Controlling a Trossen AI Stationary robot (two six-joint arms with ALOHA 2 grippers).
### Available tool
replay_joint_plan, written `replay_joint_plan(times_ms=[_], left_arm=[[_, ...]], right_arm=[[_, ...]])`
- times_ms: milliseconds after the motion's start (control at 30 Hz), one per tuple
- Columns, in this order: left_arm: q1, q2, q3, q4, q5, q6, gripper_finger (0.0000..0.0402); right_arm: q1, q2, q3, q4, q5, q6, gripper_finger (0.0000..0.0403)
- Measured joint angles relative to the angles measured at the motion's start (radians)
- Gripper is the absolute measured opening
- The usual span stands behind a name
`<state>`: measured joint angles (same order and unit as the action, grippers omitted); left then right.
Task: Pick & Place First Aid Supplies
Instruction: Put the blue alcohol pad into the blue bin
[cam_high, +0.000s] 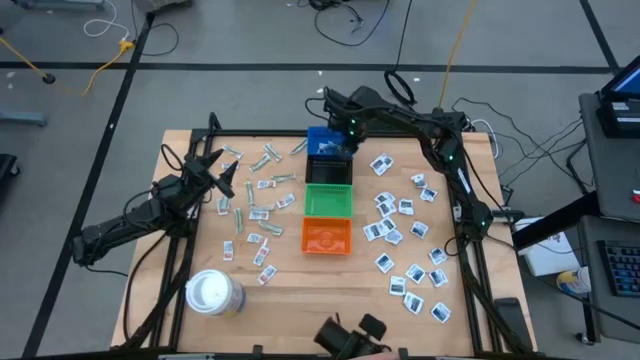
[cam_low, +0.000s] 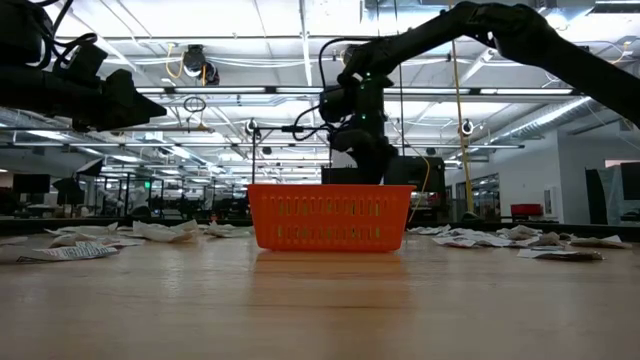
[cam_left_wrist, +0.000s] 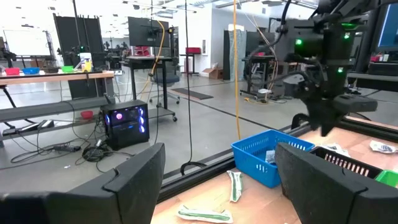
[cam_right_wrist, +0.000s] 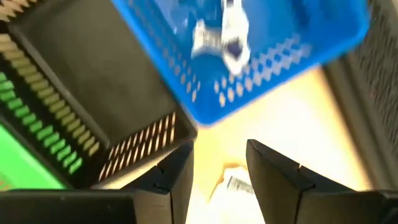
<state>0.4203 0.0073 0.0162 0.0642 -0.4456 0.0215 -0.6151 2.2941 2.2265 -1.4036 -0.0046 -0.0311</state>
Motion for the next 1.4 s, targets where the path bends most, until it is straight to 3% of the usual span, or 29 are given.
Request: replay_joint_plan(times_ms=[133,333,700,867,1133,1400], left_arm=[[0.000,0.000,0.000,0.000,0.000,0.000,0.0306],[0.000,0.000,0.000,0.000,0.000,0.000,0.0306],[0.000,0.000,0.000,0.000,0.000,0.000,0.0306],[0.000,0.000,0.000,0.000,0.000,0.000,0.0306],[0.000,0.000,0.000,0.000,0.000,0.000,0.0305],[0.000,0.000,0.000,0.000,0.000,0.000,0.0306]], right_arm=[[0.000,0.001,-0.001,-0.093,0.000,0.040,0.0140],[0.001,-0.034,-0.080,-0.091,0.002,0.059,0.0146],[0.036,-0.405,-0.600,0.163,0.000,0.100,0.0150],[0.042,-0.570,-0.816,0.194,0.003,0.136,0.0149],[0.041,-0.796,-1.070,0.196,0.011,0.127,0.0150],[0.018,-0.943,-1.242,0.199,0.086,0.096,0.0153]])
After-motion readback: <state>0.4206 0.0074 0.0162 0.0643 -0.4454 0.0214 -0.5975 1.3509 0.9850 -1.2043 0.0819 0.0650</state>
